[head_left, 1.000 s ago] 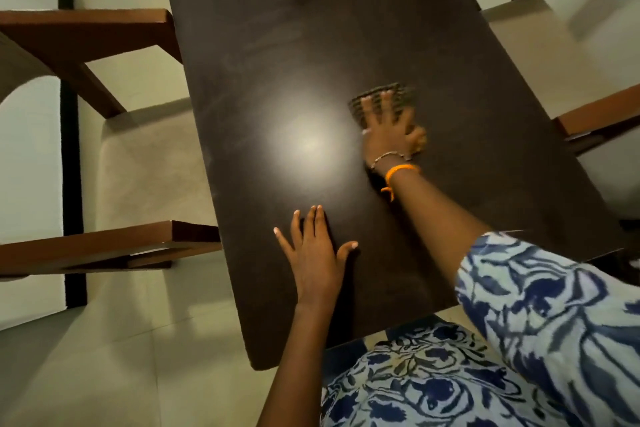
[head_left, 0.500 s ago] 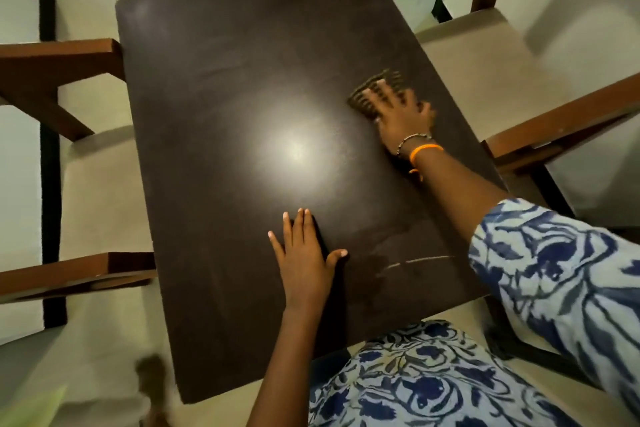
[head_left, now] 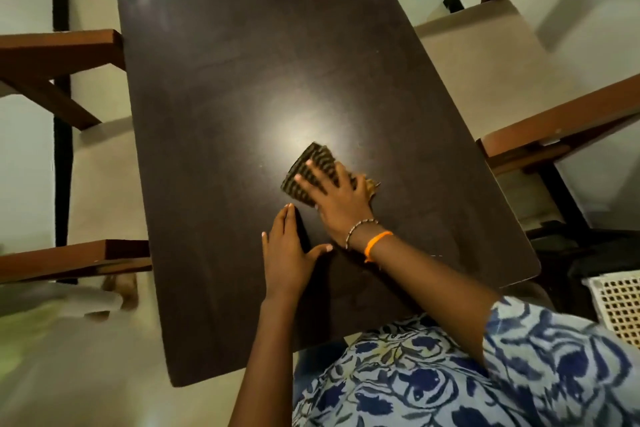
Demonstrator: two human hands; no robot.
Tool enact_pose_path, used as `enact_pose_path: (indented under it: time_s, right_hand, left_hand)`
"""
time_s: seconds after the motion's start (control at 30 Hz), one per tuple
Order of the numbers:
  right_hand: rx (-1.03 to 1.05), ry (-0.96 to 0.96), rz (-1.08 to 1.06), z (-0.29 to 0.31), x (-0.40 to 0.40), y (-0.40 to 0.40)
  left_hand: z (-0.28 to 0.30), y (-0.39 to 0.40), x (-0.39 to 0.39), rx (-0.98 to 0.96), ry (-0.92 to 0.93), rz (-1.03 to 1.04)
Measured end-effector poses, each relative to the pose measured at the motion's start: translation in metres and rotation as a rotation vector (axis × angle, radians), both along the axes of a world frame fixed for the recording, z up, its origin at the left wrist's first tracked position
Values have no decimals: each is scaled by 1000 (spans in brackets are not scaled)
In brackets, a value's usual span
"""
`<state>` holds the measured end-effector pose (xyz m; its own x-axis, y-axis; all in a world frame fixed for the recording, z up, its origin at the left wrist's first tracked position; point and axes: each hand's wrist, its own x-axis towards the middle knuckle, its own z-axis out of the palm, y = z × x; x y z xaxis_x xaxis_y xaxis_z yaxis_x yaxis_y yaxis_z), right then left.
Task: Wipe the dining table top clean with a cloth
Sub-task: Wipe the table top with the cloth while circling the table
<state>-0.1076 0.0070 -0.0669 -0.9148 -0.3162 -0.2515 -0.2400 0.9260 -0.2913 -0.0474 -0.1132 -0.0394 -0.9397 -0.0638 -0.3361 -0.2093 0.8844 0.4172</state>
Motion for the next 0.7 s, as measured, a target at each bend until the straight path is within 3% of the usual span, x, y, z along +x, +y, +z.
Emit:
enact_pose_path:
  time_s: [0.07,0.17,0.43,0.57,0.7]
  right_hand:
    - [-20,-13,155,-4,17,-4]
    - [-13,85,144,-7,7,24]
    - [102,163,-500,-7,-39,164]
    - [95,138,-571,-6,-25,140]
    - [79,103,-390,-3,29,81]
  left_hand:
    - [4,-4,3,-1,38,23]
    - [5,-3,16,-46,4,-25]
    - [5,6,28,-41,-112,-70]
    - [7,3,25,50,-129,-61]
    - [9,0,31,66,-109,-93]
